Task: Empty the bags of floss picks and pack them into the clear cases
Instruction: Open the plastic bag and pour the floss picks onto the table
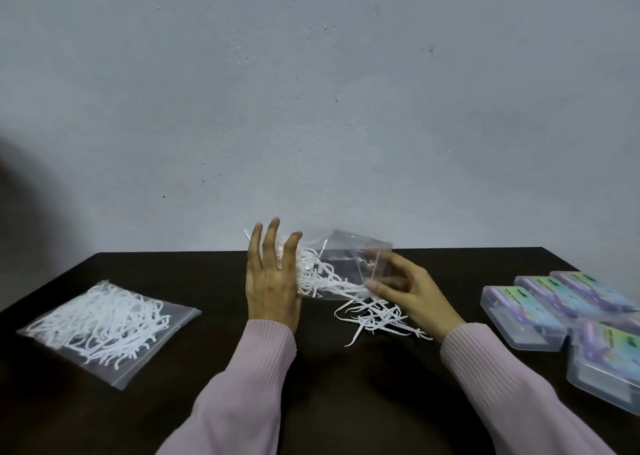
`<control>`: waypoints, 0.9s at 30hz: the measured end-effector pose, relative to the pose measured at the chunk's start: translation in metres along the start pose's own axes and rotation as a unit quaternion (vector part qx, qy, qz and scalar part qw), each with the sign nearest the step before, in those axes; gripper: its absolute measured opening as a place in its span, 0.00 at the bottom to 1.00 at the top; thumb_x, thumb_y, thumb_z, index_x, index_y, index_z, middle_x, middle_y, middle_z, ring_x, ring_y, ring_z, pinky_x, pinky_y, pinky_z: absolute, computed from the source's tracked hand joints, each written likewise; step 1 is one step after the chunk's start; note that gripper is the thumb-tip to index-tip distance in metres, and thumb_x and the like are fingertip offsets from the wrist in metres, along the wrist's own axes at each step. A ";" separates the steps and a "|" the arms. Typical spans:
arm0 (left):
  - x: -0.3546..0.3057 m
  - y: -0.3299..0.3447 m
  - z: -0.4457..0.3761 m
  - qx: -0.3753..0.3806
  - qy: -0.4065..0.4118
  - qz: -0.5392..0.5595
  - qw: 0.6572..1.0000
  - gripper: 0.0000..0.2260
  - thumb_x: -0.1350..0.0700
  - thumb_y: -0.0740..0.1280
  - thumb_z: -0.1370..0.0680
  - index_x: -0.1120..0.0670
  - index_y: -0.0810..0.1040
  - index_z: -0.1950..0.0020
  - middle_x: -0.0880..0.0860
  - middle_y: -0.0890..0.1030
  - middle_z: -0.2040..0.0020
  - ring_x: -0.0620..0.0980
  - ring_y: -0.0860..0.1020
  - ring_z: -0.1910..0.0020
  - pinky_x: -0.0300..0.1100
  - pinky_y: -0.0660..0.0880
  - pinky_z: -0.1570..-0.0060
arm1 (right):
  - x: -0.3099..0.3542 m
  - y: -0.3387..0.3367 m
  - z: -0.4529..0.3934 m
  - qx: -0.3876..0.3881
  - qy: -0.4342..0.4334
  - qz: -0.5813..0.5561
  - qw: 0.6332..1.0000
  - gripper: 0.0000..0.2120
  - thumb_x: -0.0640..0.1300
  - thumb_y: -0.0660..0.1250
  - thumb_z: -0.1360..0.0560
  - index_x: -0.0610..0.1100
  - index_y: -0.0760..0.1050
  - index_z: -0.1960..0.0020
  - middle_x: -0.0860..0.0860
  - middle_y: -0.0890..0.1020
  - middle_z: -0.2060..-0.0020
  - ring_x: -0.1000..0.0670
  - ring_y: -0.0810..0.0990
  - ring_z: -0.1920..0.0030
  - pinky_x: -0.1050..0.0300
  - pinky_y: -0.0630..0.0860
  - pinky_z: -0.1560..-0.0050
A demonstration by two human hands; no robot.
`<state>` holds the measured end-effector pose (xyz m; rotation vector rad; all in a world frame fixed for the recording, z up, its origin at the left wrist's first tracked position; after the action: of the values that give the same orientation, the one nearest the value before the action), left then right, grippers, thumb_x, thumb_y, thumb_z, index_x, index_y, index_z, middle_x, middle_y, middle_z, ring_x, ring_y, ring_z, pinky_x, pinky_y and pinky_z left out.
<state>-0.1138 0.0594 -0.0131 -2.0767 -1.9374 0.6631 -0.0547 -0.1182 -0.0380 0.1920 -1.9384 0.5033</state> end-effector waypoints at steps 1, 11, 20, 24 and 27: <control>-0.001 0.001 0.000 0.000 0.004 -0.003 1.000 0.41 0.77 0.74 0.47 0.53 0.67 0.39 0.57 0.64 0.32 0.61 0.59 0.31 0.57 0.77 0.50 | -0.001 0.005 0.001 0.017 0.007 -0.007 1.000 0.18 0.44 0.69 0.29 0.55 0.72 0.40 0.52 0.78 0.43 0.53 0.81 0.48 0.59 0.78 0.47; -0.007 -0.002 0.002 -0.055 0.009 0.007 0.998 0.34 0.74 0.76 0.45 0.57 0.66 0.47 0.57 0.66 0.43 0.56 0.66 0.41 0.50 0.78 0.52 | -0.016 0.026 0.002 0.077 0.098 -0.023 0.992 0.10 0.44 0.56 0.20 0.49 0.76 0.45 0.55 0.78 0.50 0.59 0.76 0.49 0.68 0.74 0.57; -0.014 0.003 -0.002 -0.027 0.051 0.024 0.998 0.34 0.80 0.66 0.43 0.53 0.63 0.45 0.56 0.62 0.35 0.67 0.55 0.31 0.57 0.80 0.64 | -0.028 0.022 -0.001 0.111 0.119 0.030 0.986 0.09 0.43 0.64 0.23 0.46 0.75 0.44 0.52 0.78 0.57 0.59 0.75 0.64 0.69 0.71 0.64; -0.019 0.008 -0.001 -0.001 0.075 -0.035 0.997 0.40 0.78 0.71 0.44 0.52 0.66 0.38 0.57 0.62 0.32 0.69 0.59 0.31 0.59 0.79 0.55 | -0.020 0.023 0.000 0.124 0.086 0.058 0.987 0.12 0.39 0.67 0.26 0.48 0.73 0.44 0.56 0.76 0.56 0.60 0.75 0.60 0.72 0.70 0.62; -0.020 0.011 0.002 -0.001 0.087 -0.060 0.994 0.43 0.78 0.72 0.47 0.52 0.67 0.37 0.58 0.64 0.33 0.65 0.59 0.33 0.59 0.78 0.51 | -0.016 0.024 0.001 0.128 0.059 0.092 0.986 0.12 0.41 0.68 0.26 0.49 0.73 0.44 0.57 0.76 0.53 0.60 0.75 0.57 0.68 0.71 0.55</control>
<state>-0.1049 0.0381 -0.0163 -1.9304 -1.9459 0.4386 -0.0571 -0.0988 -0.0587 0.1435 -1.7812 0.8703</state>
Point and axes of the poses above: each hand's wrist, its own z-axis away from the middle knuckle, its own y-axis out of the palm, x = y × z, the point moved 8 cm from there along -z, towards the middle knuckle
